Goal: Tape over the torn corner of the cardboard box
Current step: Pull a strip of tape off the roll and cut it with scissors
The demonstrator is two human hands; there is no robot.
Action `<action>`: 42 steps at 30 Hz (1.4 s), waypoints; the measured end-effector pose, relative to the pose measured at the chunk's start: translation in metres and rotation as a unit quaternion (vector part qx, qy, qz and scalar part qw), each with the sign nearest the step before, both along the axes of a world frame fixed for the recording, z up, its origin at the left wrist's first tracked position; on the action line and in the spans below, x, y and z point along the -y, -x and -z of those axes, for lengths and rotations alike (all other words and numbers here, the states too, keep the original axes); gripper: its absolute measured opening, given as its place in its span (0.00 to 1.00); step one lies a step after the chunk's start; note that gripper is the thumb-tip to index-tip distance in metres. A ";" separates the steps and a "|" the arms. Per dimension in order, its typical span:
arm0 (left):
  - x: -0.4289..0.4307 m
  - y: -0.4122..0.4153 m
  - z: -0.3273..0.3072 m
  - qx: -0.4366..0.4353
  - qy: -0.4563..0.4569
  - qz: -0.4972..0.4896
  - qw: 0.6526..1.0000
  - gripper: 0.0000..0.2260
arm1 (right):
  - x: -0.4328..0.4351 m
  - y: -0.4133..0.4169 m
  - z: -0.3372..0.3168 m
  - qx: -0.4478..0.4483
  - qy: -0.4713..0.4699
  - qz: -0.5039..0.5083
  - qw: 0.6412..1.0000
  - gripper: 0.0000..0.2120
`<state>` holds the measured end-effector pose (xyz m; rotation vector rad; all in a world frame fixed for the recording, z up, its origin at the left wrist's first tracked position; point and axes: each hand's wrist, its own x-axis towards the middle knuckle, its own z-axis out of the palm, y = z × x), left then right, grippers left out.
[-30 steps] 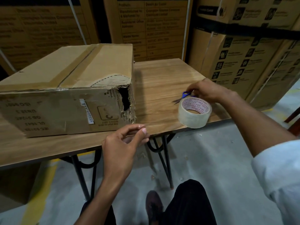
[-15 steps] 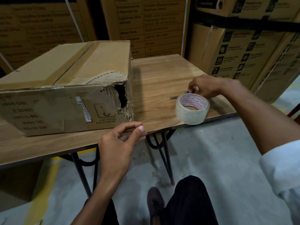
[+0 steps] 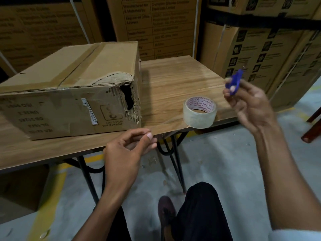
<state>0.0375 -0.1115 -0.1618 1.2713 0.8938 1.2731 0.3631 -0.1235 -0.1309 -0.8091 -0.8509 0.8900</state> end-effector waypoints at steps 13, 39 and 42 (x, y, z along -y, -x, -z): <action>0.005 0.018 -0.008 -0.004 0.038 -0.032 0.999 0.06 | 0.054 0.125 0.117 0.102 0.102 -0.180 0.973 0.16; 0.002 0.019 -0.018 -0.003 0.063 -0.037 0.997 0.07 | 0.014 0.121 0.106 0.094 0.116 -0.215 0.965 0.26; 0.001 0.020 -0.017 -0.002 0.062 -0.039 0.997 0.06 | 0.013 0.119 0.107 0.102 0.110 -0.215 0.965 0.27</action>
